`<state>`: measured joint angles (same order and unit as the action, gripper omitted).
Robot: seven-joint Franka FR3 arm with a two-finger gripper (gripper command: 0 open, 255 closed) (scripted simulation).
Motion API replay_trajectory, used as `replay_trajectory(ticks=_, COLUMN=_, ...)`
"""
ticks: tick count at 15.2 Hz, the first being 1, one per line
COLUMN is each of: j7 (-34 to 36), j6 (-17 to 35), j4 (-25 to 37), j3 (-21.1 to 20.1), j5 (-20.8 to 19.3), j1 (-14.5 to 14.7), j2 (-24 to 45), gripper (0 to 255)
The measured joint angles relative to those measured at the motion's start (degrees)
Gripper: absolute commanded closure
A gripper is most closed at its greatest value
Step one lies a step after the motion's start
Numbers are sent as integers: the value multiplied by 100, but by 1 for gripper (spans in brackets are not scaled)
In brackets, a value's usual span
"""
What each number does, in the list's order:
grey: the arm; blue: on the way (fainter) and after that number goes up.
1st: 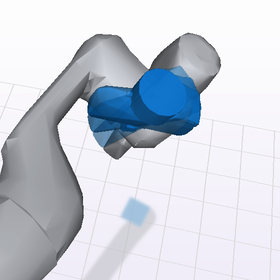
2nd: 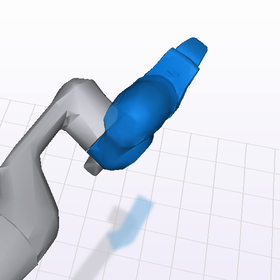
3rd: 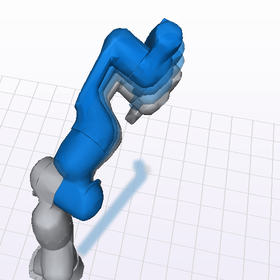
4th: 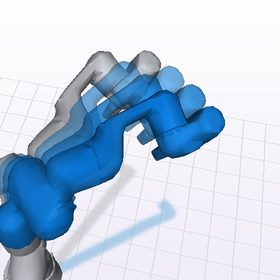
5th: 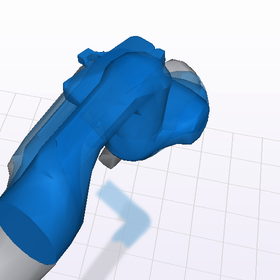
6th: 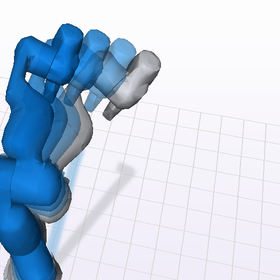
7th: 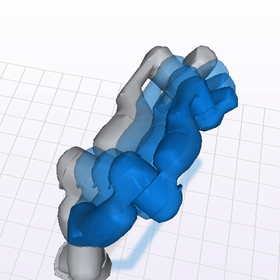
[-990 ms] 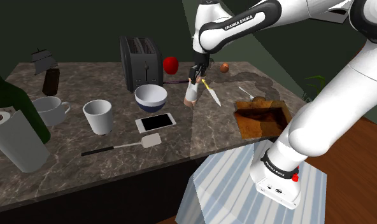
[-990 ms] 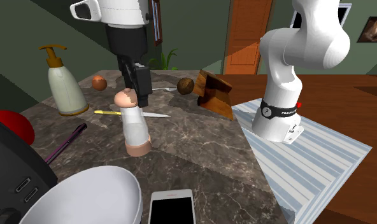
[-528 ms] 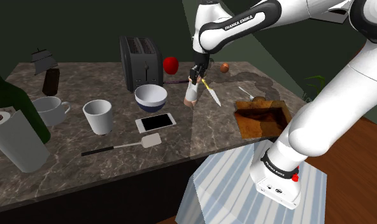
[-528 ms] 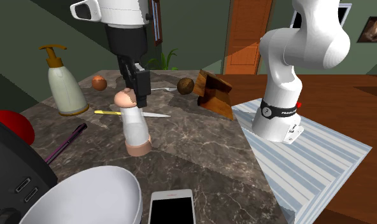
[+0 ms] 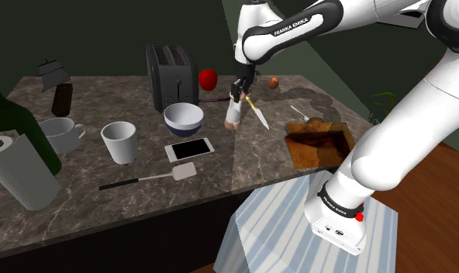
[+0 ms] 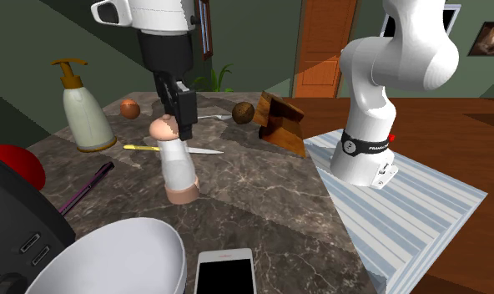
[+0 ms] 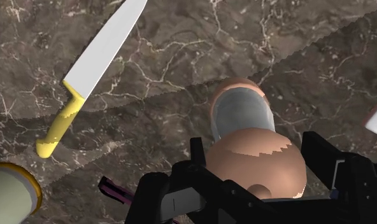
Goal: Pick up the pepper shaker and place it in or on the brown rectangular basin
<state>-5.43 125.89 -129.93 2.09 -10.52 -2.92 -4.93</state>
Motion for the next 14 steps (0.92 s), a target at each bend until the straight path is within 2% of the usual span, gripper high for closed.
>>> replay_trajectory(ticks=14, j7=-165, j6=-1025, j4=649, j3=-16, j5=94, j1=21, j2=-384, gripper=255)
